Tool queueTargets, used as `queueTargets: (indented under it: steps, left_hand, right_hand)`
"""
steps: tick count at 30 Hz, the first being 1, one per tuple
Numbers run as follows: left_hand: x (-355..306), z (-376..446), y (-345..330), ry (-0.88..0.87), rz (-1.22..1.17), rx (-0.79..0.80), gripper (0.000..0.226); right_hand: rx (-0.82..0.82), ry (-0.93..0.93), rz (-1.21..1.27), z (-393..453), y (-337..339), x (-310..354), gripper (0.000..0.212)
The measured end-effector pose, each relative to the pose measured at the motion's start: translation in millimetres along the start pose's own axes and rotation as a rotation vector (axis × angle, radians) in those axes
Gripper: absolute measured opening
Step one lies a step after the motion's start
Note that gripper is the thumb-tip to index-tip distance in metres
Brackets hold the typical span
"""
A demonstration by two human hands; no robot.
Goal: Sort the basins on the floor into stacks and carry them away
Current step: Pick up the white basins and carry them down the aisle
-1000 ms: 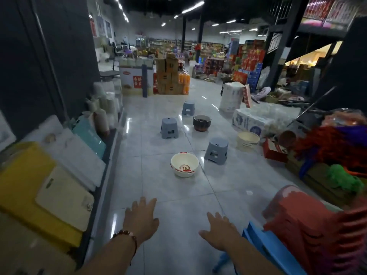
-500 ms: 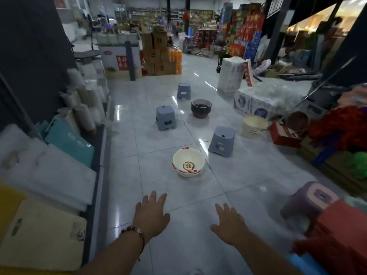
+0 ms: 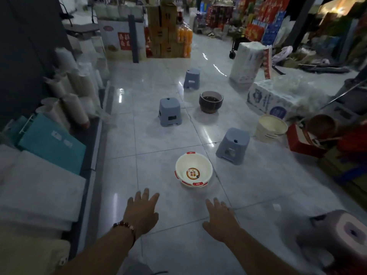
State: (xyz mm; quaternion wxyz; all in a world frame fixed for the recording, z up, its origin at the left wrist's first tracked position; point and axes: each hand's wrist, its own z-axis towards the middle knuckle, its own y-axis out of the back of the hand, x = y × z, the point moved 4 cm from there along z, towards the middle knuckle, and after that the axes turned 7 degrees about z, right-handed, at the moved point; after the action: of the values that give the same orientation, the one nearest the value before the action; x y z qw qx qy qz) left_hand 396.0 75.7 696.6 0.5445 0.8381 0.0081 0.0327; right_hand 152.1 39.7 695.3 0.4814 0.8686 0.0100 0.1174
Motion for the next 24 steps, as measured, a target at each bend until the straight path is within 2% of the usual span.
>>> queueTargets:
  steps: [9,13,18,24]
  left_hand:
    - [43.0,228.0,42.2,-0.182,0.101,0.042,0.069]
    - [53.8,320.6,81.5,-0.287,0.211,0.040,0.069]
    - [24.9,418.8,114.1,-0.433,0.295,0.050,0.069]
    - [-22.1,538.8,119.5,-0.561,0.469,0.054,0.068]
  right_hand:
    - [0.080,-0.200,-0.018,163.5,44.7,6.6,0.078]
    - [0.061,-0.300,0.075,224.7,72.6,11.9,0.077]
    - [0.039,-0.352,0.208,288.9,81.4,10.9,0.076]
    - [0.074,-0.424,0.374,383.4,74.3,-23.0,0.077]
